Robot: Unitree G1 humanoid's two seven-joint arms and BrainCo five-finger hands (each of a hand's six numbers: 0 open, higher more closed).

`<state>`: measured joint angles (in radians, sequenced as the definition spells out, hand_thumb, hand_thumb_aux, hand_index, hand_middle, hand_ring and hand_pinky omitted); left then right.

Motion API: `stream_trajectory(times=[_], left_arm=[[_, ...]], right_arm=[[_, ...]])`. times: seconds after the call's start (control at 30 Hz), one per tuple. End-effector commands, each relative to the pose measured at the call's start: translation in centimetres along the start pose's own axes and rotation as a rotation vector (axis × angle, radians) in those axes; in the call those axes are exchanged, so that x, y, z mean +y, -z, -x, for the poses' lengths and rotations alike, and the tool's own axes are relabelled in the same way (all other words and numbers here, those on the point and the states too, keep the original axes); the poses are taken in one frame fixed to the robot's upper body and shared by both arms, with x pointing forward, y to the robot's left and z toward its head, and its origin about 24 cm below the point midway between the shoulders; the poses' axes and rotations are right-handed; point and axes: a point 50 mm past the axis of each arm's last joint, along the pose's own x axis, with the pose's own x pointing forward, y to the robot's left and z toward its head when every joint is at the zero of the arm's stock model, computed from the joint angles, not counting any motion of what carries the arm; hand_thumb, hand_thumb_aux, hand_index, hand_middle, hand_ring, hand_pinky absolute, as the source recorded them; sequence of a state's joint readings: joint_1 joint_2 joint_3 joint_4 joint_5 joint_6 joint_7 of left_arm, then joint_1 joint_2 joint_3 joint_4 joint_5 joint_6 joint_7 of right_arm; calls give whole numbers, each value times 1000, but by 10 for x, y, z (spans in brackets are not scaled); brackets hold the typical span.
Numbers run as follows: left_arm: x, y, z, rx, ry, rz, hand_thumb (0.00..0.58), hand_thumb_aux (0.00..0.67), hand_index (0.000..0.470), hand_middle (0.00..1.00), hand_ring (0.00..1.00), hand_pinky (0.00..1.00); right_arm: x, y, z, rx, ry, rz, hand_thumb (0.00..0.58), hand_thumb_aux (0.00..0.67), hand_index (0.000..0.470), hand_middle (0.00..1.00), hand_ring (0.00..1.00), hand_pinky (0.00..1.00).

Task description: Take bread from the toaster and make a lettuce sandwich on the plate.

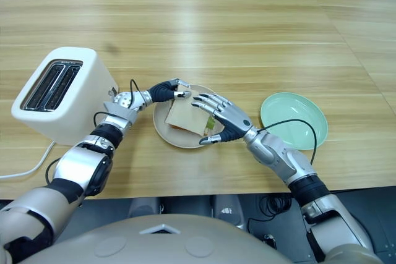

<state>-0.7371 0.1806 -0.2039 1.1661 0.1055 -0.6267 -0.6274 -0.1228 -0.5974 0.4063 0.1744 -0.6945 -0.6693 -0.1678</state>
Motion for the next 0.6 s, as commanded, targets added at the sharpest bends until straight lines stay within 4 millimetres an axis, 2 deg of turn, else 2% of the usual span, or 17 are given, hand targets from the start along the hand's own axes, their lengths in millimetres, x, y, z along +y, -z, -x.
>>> stream_trajectory(times=[0.03, 0.13, 0.23, 0.37, 0.47, 0.6], left_arm=[[-1, 3, -4, 55, 2, -39, 580, 670, 460, 1000, 1000, 1000], [-4, 8, -5, 103, -14, -51, 580, 670, 460, 1000, 1000, 1000], [-3, 11, -5, 123, -55, -45, 580, 670, 460, 1000, 1000, 1000], [-2, 10, -6, 123, -75, -36, 580, 670, 460, 1000, 1000, 1000], [-3, 12, -7, 139, -79, -39, 580, 670, 460, 1000, 1000, 1000], [-4, 16, -5, 167, -94, -47, 580, 670, 460, 1000, 1000, 1000]], right_arm=[[4, -15, 3, -68, -60, -43, 0, 0, 0, 0, 0, 0], [5, -17, 5, -69, -85, -47, 0, 0, 0, 0, 0, 0], [-11, -17, 5, -69, -11, -14, 0, 0, 0, 0, 0, 0], [-20, -24, 7, -108, 25, -30, 0, 0, 0, 0, 0, 0], [-15, -22, 7, -97, -3, -46, 0, 0, 0, 0, 0, 0], [1, -5, 6, -7, -79, -31, 0, 0, 0, 0, 0, 0]])
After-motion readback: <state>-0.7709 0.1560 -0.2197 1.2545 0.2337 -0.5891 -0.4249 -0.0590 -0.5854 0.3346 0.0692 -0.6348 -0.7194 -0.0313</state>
